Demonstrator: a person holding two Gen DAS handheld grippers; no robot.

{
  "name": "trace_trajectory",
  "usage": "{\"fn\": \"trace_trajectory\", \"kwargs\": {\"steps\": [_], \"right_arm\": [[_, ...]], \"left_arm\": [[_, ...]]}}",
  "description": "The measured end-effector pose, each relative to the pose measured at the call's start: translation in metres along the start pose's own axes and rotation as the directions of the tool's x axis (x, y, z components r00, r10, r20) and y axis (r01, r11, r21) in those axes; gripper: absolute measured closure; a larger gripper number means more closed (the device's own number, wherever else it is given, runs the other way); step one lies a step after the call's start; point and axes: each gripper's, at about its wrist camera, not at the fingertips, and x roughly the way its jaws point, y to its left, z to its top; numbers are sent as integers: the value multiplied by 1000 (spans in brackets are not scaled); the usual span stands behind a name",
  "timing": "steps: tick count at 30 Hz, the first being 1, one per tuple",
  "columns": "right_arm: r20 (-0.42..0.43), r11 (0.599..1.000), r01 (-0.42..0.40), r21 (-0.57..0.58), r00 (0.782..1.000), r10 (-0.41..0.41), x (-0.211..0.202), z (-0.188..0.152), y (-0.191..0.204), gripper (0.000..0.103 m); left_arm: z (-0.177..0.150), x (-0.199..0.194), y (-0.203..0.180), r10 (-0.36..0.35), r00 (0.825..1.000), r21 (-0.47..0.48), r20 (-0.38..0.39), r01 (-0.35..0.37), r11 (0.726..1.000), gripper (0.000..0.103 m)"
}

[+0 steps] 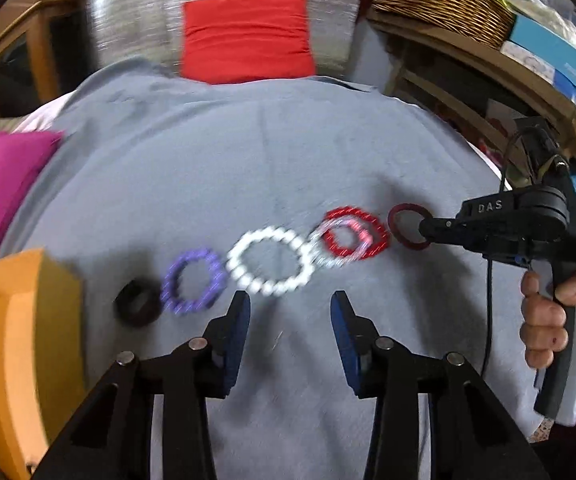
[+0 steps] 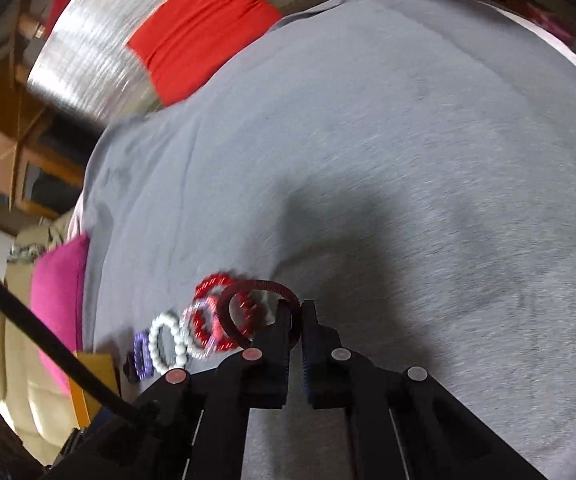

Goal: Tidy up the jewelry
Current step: 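Lift the maroon ring with the right gripper while the left gripper grasps the pink bead bracelet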

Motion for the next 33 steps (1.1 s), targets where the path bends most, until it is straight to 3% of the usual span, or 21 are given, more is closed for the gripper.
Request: {"fn": "trace_trajectory", "kwargs": {"steps": [10,15,20,25,33], "right_arm": [[5,997,-4,76,1000,4,-7,8,-23,97],[6,996,-10,87,1000,10,-9,11,-28,97],[4,996,-12,84,1000,12,-8,10,-26,97],[17,997,-19,76,1000,18,-11,8,-24,97],[36,997,-36,66,999,34,-11,9,-13,97]], "left_arm": [[40,60,-26,-53,997,172,-56,62,983,60],[47,80,-38,-46,994,252,-103,71,965,74],[48,94,-38,-56,988,258,-147,93,962,85],[46,88,-39,-67,990,244,-128,97,965,95],[14,58,-42,-117,987,203,-107,137,970,95]]}}
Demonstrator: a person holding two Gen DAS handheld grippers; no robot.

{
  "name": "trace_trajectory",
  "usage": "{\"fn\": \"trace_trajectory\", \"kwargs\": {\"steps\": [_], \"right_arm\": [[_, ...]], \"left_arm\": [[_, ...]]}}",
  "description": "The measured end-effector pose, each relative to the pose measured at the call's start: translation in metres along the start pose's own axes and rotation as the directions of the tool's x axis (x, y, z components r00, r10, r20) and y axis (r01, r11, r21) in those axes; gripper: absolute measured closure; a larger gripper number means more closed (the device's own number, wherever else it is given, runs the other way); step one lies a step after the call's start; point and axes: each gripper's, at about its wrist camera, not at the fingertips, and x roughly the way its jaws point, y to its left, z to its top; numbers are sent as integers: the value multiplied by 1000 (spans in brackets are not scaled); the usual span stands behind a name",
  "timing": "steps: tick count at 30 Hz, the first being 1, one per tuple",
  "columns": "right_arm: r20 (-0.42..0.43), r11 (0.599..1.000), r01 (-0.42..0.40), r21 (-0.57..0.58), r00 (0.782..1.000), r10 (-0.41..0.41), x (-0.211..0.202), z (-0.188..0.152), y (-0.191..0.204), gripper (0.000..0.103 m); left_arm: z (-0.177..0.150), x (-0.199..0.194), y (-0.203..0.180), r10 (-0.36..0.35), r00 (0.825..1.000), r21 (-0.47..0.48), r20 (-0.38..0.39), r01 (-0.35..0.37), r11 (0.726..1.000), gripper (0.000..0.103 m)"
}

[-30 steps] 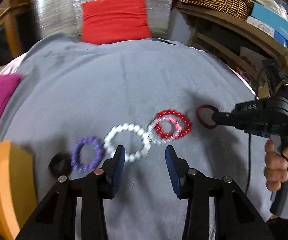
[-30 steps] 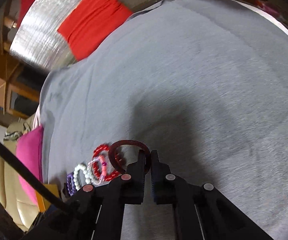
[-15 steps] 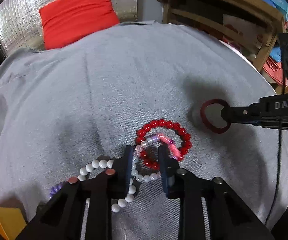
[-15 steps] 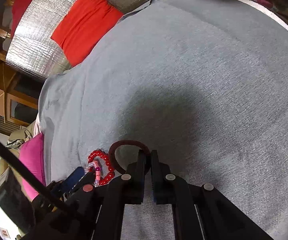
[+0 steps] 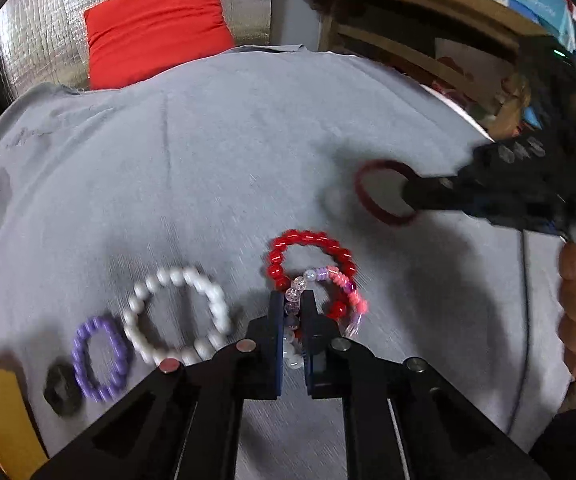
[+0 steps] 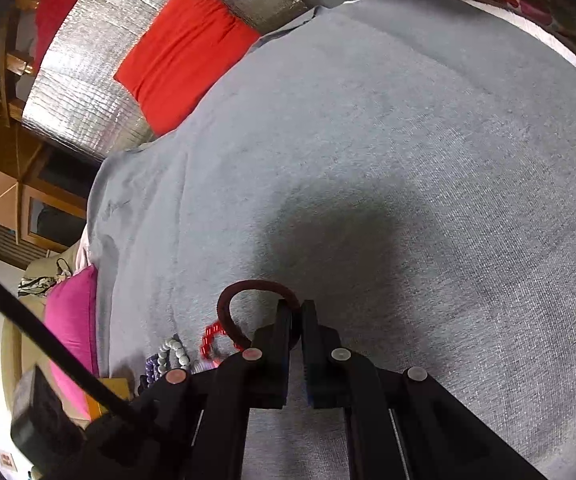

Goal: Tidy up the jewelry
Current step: 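Lift the maroon ring with the right gripper while the left gripper grasps the pink bead bracelet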

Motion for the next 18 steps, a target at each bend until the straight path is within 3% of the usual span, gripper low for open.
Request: {"fn": "trace_trajectory", "kwargs": {"steps": [9,18], "right_arm": [[20,1000,-18,-24,1000,19,-2,-2,9,97],[23,999,-13,-31,1000,14,0,-4,12,97]], "left_arm": [[-33,-25,-7,-98,994,-64,57,101,993,95],[-49,-25,-13,-62,998,-46,32,64,997,95]]}}
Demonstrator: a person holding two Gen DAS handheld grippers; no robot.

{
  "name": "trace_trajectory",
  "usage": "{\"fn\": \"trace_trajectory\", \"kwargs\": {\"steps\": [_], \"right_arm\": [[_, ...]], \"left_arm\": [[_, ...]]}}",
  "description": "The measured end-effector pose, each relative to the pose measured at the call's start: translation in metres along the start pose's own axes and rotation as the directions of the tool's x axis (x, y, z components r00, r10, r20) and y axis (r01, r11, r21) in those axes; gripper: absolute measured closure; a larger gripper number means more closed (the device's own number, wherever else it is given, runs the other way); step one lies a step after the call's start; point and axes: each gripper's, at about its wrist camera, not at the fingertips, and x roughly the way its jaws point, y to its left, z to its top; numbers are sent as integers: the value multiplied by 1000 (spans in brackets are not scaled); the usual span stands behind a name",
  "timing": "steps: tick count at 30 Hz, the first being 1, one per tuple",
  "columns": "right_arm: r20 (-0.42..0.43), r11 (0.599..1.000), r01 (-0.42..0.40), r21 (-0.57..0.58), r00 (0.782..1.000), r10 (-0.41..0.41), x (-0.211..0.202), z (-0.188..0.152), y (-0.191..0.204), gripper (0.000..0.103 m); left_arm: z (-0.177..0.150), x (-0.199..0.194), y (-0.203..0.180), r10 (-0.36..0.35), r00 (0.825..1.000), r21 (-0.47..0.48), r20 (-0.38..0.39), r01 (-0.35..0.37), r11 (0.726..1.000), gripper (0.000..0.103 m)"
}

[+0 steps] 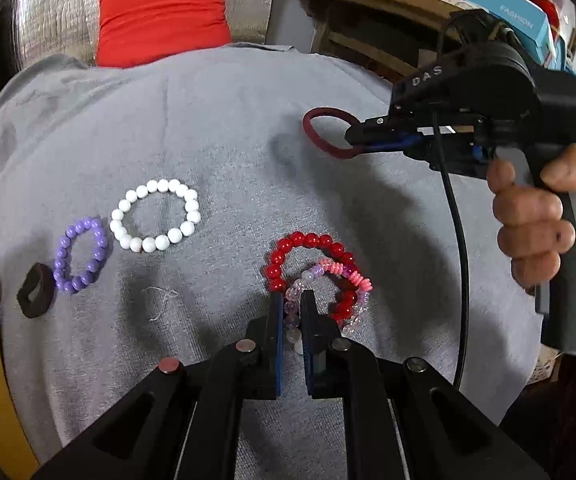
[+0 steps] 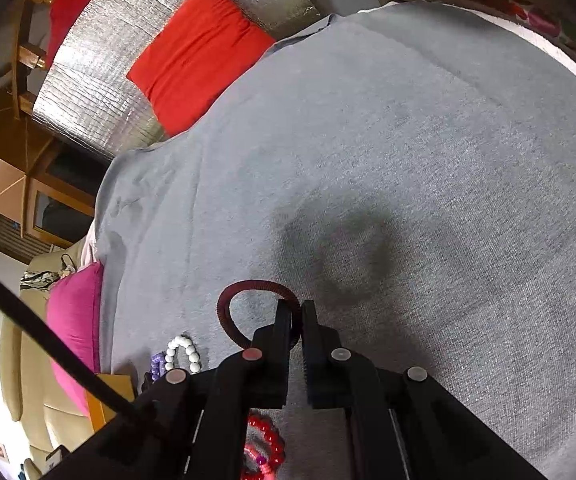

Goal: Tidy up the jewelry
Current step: 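Lift the maroon ring with the right gripper while the left gripper grasps the pink bead bracelet, then carry the maroon ring and pink bead bracelet over the orange box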

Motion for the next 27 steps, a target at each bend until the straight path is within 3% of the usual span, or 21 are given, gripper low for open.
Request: {"fn": "trace_trajectory", "kwargs": {"steps": [5,10,17,20,23,26,27], "right_arm": [[-5,1000,-2,4,1000,2,0,0,-3,97],[-3,1000,-3,0,1000,3,0,0,-2,97],[-3,1000,-4,9,1000,4,-2,0,-5,97],[1,1000,1,7,1000,-1,-3,0,-6,97],[3,1000,4,9,1000,-4,-3,1,-6,97],[3,1000,-1,10,1000,1,-4,1,-7,97],[6,1000,1,5,1000,-1,-4,1,-6,97]], "left_arm": [[12,5,-8,11,1000,26,-2,-11,1000,95],[15,10,-30,29,999,123,-21,-27,992,94],[14,26,-36,3,997,205,-77,13,979,76],[19,28,-33,-7,997,208,-82,25,978,75],[19,29,-34,-5,997,216,-74,21,976,76],[16,27,-28,-7,998,207,-55,18,978,94],[16,25,-27,-9,999,200,-49,19,980,95]]}}
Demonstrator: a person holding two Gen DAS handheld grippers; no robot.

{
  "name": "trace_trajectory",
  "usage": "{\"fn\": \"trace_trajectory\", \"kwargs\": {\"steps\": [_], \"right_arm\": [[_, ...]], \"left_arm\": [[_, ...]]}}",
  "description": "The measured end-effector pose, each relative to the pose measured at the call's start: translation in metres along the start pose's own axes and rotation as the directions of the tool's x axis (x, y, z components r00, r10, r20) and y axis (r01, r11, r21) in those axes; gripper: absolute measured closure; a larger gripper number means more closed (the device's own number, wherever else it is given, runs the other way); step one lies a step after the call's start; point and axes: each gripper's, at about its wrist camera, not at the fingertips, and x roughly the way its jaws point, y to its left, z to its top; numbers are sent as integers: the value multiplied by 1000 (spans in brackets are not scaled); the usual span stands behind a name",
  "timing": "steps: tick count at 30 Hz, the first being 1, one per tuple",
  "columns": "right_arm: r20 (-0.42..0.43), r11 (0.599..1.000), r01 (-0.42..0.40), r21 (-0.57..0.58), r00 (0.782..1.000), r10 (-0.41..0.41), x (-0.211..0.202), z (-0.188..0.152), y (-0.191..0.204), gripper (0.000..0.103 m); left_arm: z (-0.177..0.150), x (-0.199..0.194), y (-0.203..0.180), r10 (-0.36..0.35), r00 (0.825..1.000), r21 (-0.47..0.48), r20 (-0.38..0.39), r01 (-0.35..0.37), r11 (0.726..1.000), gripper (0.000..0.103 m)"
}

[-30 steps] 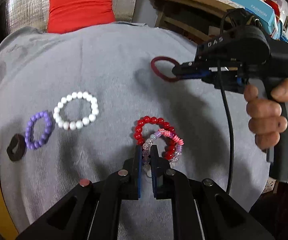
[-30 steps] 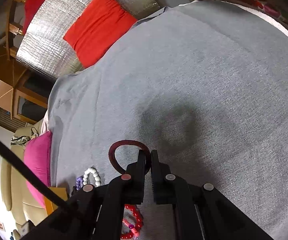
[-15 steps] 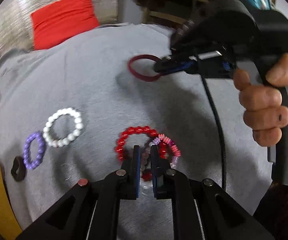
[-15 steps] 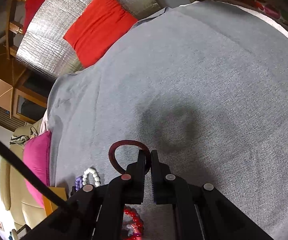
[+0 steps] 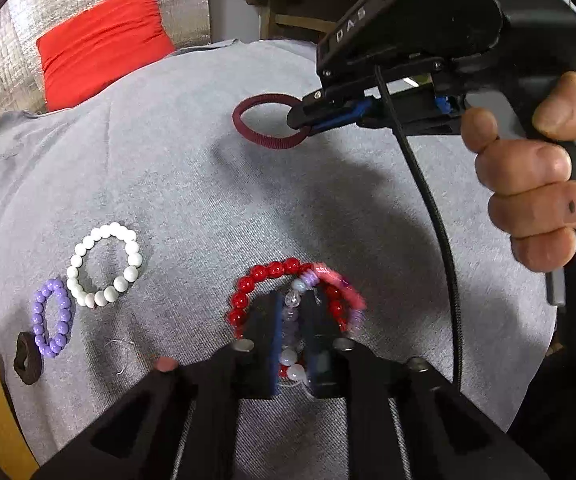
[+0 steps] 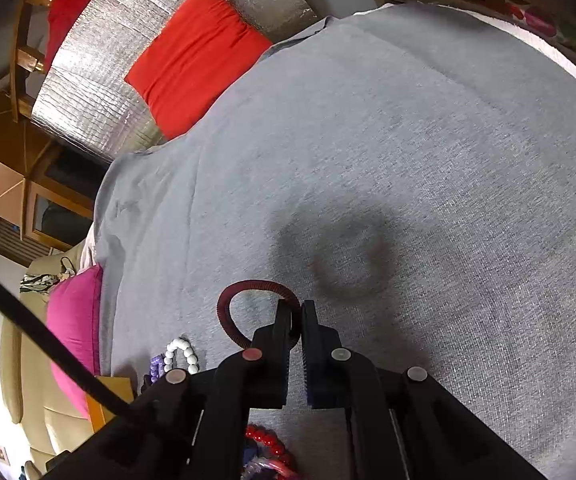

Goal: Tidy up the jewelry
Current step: 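Carry the maroon ring and pink bead bracelet over the orange box, then open both grippers to drop the ring and bracelet into the box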

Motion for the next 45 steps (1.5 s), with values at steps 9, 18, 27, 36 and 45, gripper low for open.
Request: {"fn": "trace_trajectory", "kwargs": {"steps": [9,18,27,36,45], "right_arm": [[31,997,-60,-58,998,62,-6,-4,19,97],[22,934,-220,-283,972,235,-3,-46,106,97],[-64,788,-343,-511,930,363,16,-139,215,97],[-147,697,-362,-619,925,350,46,-209,262,97],[-234,615,-390,-686,918,322,71,-247,300,97]], "left_arm": [[-12,-74,24,-14,985,-167,174,44,985,96],[-70,-189,60,149,948,-388,283,-29,921,96],[-152,-268,136,410,891,-597,196,-224,770,96],[-199,-240,183,542,837,-642,-73,-455,617,96],[-238,-216,215,501,844,-719,-191,-468,514,96]]}}
